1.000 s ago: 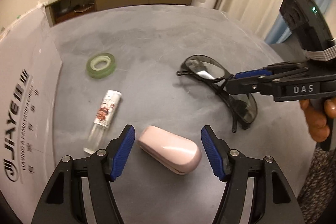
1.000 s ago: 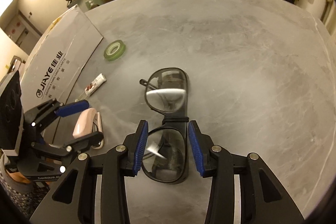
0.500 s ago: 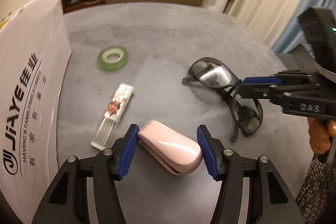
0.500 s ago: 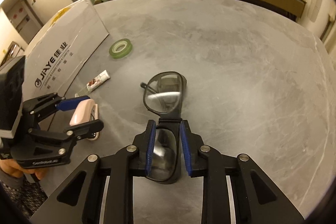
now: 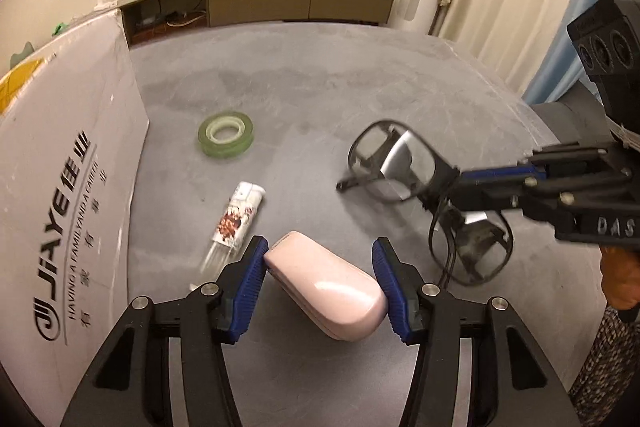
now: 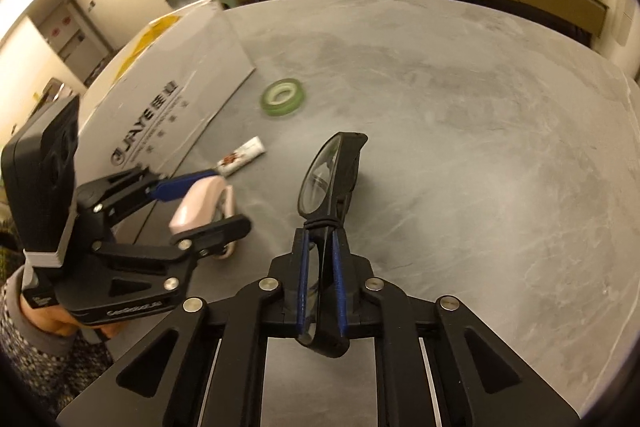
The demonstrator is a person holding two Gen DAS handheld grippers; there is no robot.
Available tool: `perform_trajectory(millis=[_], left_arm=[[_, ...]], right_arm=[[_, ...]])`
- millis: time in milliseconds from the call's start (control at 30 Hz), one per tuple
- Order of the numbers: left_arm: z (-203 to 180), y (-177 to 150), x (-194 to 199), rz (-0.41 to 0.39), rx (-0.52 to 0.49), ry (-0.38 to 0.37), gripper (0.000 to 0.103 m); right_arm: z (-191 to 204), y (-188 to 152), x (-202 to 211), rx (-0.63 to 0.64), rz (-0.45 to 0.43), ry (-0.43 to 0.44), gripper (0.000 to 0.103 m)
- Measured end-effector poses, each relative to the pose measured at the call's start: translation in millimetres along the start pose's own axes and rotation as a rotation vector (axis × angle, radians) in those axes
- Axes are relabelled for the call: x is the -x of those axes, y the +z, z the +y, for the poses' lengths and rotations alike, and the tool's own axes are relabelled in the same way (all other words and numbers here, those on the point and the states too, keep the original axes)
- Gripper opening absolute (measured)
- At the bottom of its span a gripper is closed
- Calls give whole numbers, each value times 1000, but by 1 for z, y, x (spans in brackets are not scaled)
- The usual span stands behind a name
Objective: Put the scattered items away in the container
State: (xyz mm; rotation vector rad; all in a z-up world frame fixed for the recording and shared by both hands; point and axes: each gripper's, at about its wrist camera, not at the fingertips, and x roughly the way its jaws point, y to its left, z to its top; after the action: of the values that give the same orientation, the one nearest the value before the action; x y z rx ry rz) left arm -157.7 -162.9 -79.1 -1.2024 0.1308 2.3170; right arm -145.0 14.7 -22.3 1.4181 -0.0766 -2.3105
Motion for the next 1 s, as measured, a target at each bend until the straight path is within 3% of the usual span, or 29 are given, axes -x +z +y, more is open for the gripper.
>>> perform_trajectory(millis=[200,300,333,367,467,633,700,767,933,1000], left_arm=[[-4,-4,-11,39,-13,-10,55],[-9,-8,-16,54,-26,-13,54],[-10,-9,-17,51,-30,-13,44],[-10,-9,-18,56,-39,-13,25],[-8,-10,-18,53,-42,-6,25],[0,-12,-17,50,-19,-12,25],[8,-14,-13,46,29,3,31],[14,-15,-7,48,66,19,69],[24,-22,4,53,132,47,73],[24,-24,10,50,147,25,73]], right_arm=[[7,-5,-21,9,65,35,19],[7,-9,-32,-27,79,97,33],[7,-9,-35,-39,72,106,36],[6,-10,-38,-50,74,113,40],[2,-9,-44,-84,67,121,50],[4,-2,-46,-76,66,89,51],[7,1,-43,-60,56,66,51],[8,2,-42,-51,53,57,51],[7,2,-46,-44,60,24,51],[7,2,-44,-27,53,-23,51]])
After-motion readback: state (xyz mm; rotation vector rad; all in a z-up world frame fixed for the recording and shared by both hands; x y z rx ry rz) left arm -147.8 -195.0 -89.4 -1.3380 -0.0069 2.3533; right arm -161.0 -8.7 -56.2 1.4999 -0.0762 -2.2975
